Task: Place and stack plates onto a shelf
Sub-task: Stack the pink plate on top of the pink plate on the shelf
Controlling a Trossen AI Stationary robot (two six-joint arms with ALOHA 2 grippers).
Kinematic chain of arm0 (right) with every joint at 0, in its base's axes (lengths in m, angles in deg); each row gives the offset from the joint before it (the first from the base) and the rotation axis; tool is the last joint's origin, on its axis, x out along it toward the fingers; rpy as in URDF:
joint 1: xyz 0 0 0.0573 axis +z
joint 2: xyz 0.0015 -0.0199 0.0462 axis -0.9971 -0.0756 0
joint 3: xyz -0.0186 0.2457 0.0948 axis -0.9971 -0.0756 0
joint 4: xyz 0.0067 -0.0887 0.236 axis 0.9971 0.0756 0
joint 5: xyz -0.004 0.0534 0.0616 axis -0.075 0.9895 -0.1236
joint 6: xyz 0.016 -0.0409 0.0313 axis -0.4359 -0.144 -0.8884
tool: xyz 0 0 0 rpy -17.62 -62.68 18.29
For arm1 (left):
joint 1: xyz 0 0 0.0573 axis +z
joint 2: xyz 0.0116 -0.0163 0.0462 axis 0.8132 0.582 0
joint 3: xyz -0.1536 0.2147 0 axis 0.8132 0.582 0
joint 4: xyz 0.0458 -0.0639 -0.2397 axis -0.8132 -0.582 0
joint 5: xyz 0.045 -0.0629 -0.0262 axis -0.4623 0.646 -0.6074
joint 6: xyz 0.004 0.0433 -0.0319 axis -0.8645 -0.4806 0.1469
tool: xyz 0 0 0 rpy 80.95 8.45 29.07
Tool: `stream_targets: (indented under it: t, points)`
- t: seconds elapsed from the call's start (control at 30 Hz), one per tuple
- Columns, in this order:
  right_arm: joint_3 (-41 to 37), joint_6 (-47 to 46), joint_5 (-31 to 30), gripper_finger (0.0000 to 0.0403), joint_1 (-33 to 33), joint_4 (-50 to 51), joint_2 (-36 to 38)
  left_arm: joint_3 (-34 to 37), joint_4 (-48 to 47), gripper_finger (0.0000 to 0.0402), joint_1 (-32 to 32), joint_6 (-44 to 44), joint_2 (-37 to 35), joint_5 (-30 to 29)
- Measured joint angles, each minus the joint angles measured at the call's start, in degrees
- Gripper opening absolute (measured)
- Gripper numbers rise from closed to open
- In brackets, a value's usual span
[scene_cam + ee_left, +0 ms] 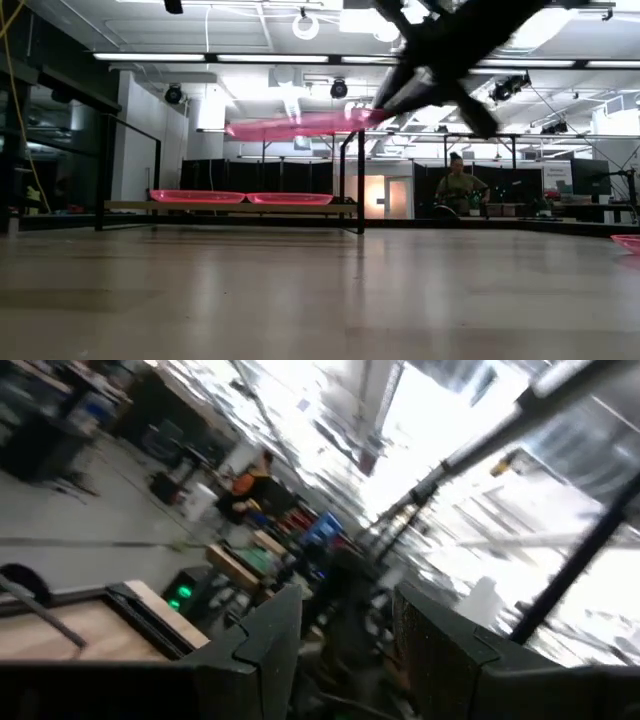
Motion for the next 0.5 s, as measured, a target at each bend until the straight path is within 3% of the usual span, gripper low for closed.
stream_targets:
  t: [0.27, 0.5]
  points:
    - [18.6, -4.2, -16.3, 0.0000, -8.9, 7.6, -13.1, 0.0, 5.8, 0.0149, 0.0, 0.1, 0.0, -2.9]
    - [28.3, -4.7, -17.3, 0.0000, -13.9, 15.4, -19.9, 0.0, 5.9, 0.0149, 0.0, 0.5, -0.4, -0.5]
